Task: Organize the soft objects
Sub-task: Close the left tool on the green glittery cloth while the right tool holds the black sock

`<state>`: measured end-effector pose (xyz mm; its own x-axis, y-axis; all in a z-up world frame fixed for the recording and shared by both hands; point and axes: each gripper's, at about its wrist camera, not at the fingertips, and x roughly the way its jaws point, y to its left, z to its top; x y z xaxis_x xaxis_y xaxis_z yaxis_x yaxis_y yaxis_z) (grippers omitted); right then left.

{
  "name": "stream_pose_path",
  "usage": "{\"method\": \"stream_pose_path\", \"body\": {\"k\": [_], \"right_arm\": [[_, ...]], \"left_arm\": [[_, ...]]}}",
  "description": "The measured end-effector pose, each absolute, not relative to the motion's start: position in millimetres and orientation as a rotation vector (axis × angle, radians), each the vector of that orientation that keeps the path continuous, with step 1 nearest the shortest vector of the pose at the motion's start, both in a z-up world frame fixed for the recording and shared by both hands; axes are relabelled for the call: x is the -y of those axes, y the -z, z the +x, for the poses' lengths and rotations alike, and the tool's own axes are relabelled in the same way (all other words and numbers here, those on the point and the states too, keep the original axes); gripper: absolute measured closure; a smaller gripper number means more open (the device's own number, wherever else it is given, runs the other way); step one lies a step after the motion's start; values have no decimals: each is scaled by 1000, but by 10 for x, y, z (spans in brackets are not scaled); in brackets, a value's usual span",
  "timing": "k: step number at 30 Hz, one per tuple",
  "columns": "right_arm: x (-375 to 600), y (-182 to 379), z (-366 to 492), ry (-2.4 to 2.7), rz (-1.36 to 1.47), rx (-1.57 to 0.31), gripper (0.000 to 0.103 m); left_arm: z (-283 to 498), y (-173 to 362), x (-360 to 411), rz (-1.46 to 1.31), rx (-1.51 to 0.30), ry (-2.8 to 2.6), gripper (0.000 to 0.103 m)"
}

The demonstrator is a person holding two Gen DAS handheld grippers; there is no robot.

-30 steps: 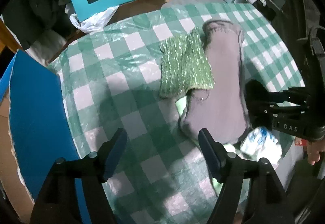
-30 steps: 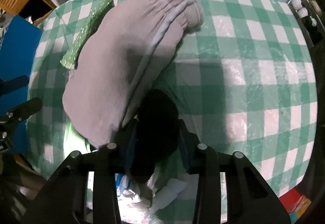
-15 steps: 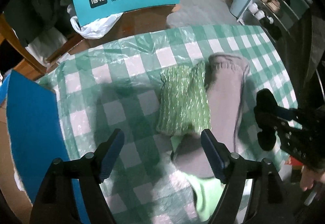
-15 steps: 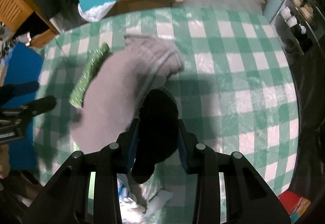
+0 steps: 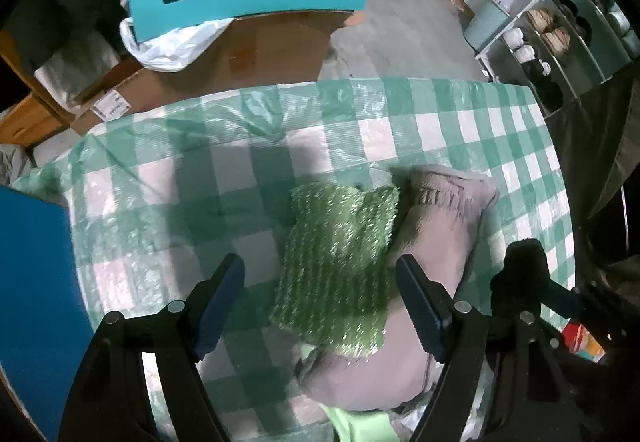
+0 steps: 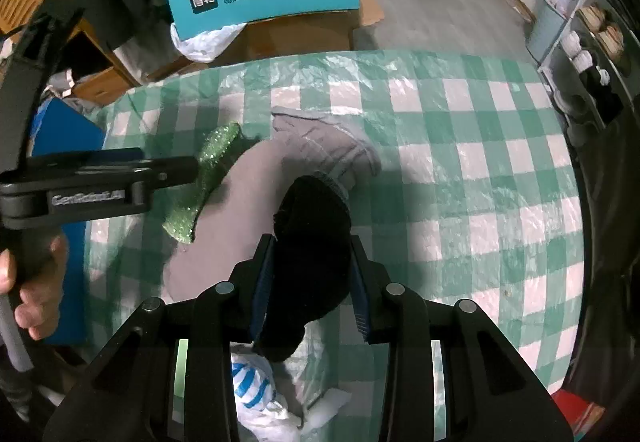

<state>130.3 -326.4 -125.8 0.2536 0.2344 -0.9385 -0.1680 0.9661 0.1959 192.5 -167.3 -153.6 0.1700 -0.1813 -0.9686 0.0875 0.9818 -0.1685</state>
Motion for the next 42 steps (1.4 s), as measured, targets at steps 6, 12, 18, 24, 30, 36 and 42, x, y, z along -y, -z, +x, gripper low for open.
{"method": "stream_pose_path", "body": {"k": [6, 12, 18, 24, 30, 36, 42], "right_arm": [[3283, 1291, 1351, -272, 59, -1293, 69], [3307, 1310, 1387, -273, 67, -1296, 69], [3275, 1323, 1392, -288, 63, -1298, 69], [3268, 1336, 1382, -291, 59, -1303, 69], [3231, 1316, 1368, -296, 54, -1300, 69], [3190, 1308, 1361, -301, 48, -1300, 69], [3146, 1249, 1339, -314, 39, -1288, 69]], "left_arm": [[2005, 1620, 1757, -63, -1405, 195, 24], [2067, 1763, 1800, 2, -1424, 179, 24], [2086, 1908, 1676, -30, -1457, 167, 37], [2016, 1934, 1623, -7, -1455, 206, 75], [1974, 1906, 1573, 25, -1438, 218, 88], [1909, 1803, 1502, 48, -1415, 220, 89], [1811, 1655, 1452, 89, -1390, 228, 89]]}}
